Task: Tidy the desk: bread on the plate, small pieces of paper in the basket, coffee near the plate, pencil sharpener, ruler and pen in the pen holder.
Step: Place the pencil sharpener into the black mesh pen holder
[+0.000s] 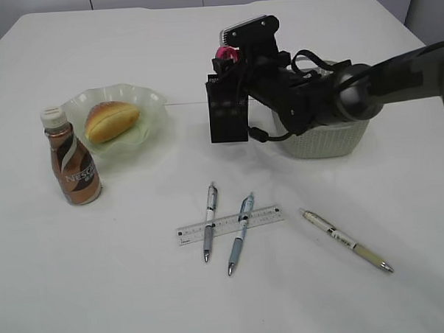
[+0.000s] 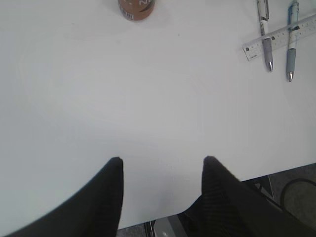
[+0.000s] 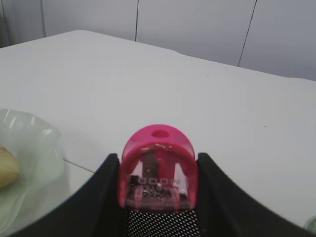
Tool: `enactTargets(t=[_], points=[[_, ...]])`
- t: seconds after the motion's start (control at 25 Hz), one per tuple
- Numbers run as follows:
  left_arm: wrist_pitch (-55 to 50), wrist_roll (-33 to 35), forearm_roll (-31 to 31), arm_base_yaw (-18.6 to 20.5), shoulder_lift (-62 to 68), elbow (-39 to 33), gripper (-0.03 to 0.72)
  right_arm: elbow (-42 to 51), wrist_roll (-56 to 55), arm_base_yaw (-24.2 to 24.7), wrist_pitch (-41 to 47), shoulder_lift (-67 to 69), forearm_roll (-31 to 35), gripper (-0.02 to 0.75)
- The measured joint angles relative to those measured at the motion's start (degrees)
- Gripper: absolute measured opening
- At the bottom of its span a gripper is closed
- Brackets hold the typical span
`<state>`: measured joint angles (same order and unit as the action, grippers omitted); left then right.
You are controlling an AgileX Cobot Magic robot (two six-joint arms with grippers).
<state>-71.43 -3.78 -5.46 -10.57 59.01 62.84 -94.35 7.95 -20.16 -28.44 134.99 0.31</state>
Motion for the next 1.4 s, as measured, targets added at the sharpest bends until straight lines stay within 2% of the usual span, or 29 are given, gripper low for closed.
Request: enactTargets(t=[1.4], points=[[0.0,0.0,0.0,0.0,0.0,0.0,0.361,0.0,0.0,0.03,2.94,0.14,0.11,0.363]])
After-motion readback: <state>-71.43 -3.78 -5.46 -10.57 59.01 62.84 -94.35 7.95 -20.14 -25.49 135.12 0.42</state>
